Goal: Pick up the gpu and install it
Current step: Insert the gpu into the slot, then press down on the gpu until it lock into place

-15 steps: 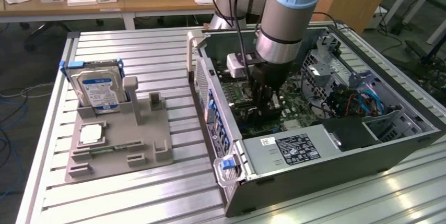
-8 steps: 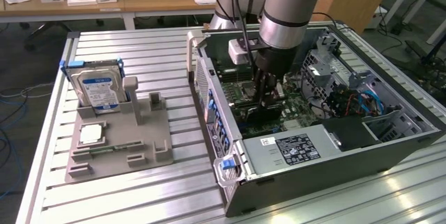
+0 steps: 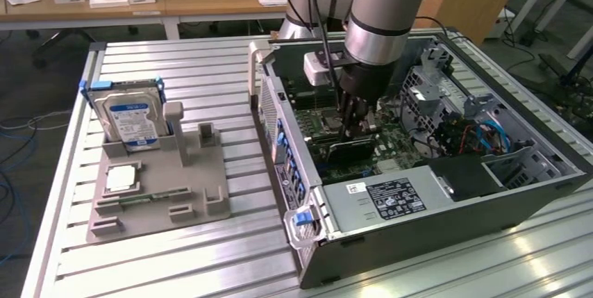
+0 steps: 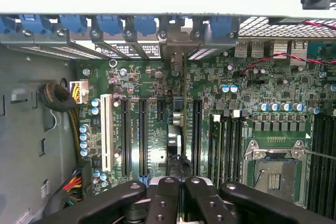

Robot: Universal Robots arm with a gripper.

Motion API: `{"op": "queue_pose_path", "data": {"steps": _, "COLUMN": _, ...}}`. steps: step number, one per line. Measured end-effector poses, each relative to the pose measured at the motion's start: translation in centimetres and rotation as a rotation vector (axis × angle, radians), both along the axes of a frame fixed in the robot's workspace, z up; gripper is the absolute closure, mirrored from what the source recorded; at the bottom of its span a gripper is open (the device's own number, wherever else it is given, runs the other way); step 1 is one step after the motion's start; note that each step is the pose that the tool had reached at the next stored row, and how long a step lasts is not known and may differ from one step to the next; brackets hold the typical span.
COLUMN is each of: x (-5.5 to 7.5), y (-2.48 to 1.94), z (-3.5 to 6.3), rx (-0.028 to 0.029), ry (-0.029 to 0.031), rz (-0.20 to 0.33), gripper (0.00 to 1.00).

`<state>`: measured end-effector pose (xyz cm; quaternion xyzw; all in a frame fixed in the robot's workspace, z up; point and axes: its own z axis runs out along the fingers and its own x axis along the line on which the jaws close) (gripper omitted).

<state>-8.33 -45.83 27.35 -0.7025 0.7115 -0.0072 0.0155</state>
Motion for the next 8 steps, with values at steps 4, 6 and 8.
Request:
{"op": "queue_pose_path", "data": {"steps": 4, "x": 0.00, "y": 0.00, "z": 0.00, "rx": 0.0000, "ry": 0.0000, "rz": 0.000, "gripper": 0.89}}
{"op": "queue_pose_path", "data": {"steps": 6, "x": 0.00, "y": 0.00, "z": 0.00, "rx": 0.0000, "ry": 0.0000, "rz": 0.000, "gripper": 0.89}}
{"op": "queue_pose_path", "data": {"steps": 8, "x": 0.00, "y": 0.00, "z": 0.00, "rx": 0.0000, "ry": 0.0000, "rz": 0.000, "gripper": 0.89}}
